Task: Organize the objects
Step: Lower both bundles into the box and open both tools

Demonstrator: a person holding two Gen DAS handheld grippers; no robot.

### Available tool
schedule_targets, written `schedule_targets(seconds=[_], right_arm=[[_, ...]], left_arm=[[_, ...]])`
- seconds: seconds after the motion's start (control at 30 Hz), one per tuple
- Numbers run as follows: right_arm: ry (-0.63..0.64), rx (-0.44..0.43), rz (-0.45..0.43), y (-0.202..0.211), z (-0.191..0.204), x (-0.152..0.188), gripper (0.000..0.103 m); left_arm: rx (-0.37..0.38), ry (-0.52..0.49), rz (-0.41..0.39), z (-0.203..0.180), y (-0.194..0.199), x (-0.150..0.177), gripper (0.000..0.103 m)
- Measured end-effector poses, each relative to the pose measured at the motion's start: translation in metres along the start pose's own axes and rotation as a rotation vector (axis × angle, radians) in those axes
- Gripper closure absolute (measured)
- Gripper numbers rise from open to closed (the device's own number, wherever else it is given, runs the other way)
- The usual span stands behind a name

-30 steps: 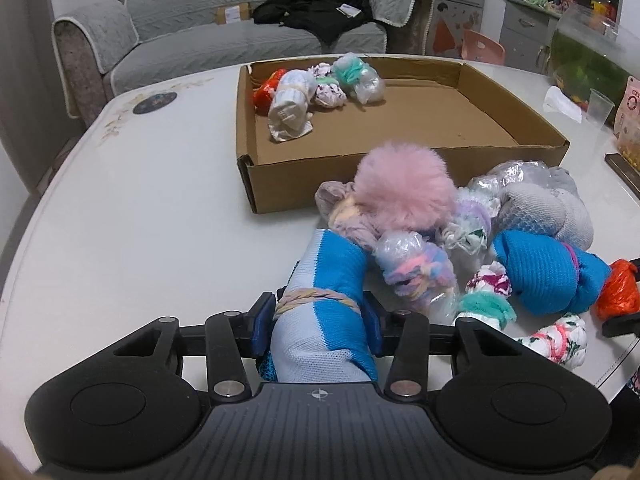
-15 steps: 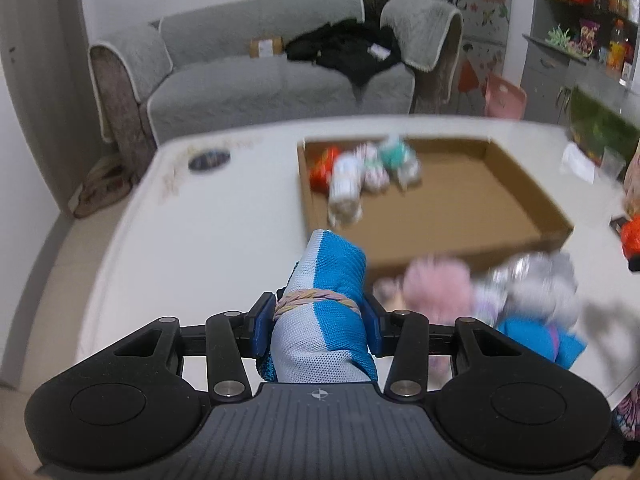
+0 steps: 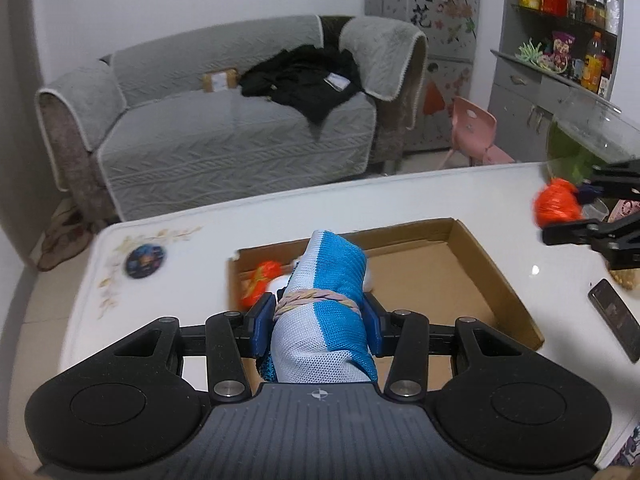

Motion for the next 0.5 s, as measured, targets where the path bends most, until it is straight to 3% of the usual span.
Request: schedule_targets(seconds=[0.3,0.5], right_arm=[[-0.014,0.005,0.114,-0.090,-0.013,-0.014,0.062],[0.041,-0.028,0.185,-0.140,-0.007,-0.012,0.062]], left_arm=[[0.014,0.036,0.125,-0.014,-0.097,-0.004,0.051],[0.004,0.058,0.194,-0.013,-0.137,0.007,0.051]])
Point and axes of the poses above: each gripper's, at about its wrist camera, not at the fingertips, and y roughly against the way its jaws point, z to its left, x to its underside, the point moved 2 cm from there along -y, roughly the way its jaws point, and after that the axes turned 1 degree about z, right-handed, at the moved point
